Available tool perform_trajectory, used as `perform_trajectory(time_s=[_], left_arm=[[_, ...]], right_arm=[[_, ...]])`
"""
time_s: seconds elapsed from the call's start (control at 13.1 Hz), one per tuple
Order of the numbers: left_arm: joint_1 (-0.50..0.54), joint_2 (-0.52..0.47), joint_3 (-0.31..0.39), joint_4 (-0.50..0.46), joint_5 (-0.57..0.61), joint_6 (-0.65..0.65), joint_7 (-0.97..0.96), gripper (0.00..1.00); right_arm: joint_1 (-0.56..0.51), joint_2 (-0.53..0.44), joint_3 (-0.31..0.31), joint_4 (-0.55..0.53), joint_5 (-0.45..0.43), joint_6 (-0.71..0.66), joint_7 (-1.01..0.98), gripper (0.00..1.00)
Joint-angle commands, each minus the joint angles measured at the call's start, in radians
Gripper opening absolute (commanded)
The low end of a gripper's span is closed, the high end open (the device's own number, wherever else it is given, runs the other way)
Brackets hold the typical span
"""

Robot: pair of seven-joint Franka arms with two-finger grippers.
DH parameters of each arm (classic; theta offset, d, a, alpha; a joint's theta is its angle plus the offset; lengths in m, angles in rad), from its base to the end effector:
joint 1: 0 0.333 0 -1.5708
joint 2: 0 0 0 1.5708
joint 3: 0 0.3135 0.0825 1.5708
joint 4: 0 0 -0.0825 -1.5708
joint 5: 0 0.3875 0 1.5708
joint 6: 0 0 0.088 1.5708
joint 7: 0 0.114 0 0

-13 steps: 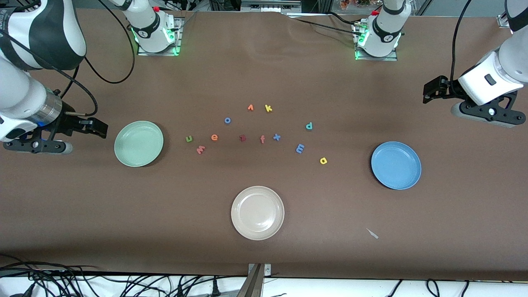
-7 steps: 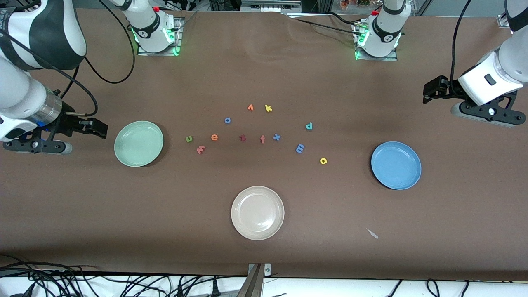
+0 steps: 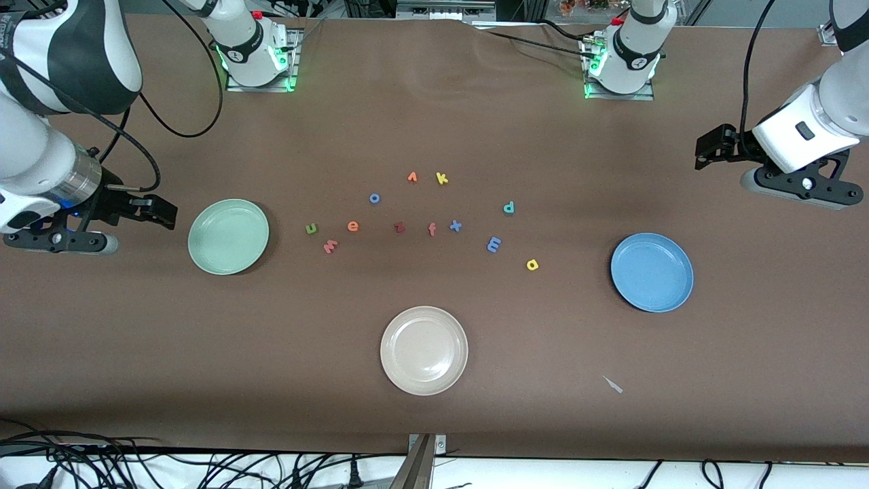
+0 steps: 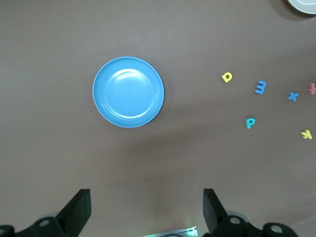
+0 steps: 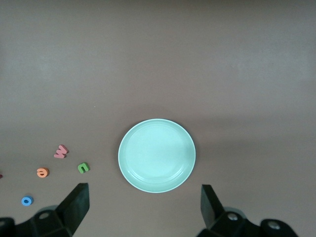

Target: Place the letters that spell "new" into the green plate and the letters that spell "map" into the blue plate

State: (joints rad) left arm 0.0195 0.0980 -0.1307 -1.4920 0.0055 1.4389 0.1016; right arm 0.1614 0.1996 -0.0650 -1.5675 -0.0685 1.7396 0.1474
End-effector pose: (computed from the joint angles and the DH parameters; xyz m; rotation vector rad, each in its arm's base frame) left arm 0.5684 -0.0592 0.5865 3.1085 -0.3320 -0.2354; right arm 0.6214 0.0565 0.5134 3.0580 -0.0573 -0.0262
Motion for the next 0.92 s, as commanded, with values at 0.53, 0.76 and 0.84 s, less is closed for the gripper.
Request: perform_trajectory(time_s=[0.53,0.76,0.84], left_arm=[[-0.009,0.051,0.003,0.009,0.013,-0.012,0.004,1.0],[-0.05,0.178,0.003,0.012,0.013,-0.003,0.013,1.0],[-0.077,0.219,0.003,0.016,0.008,0.008,0.017,1.0]], right_arm=[[-0.003,0.0,-0.004,0.003,0.009,-0.032,-0.005,1.0],[-0.006,0.026,-0.004,0.004,0.039,-0.032,-0.012,1.0],[-0.006,0.061,-0.004,0.004,0.067,-0.032,-0.005,1.0]])
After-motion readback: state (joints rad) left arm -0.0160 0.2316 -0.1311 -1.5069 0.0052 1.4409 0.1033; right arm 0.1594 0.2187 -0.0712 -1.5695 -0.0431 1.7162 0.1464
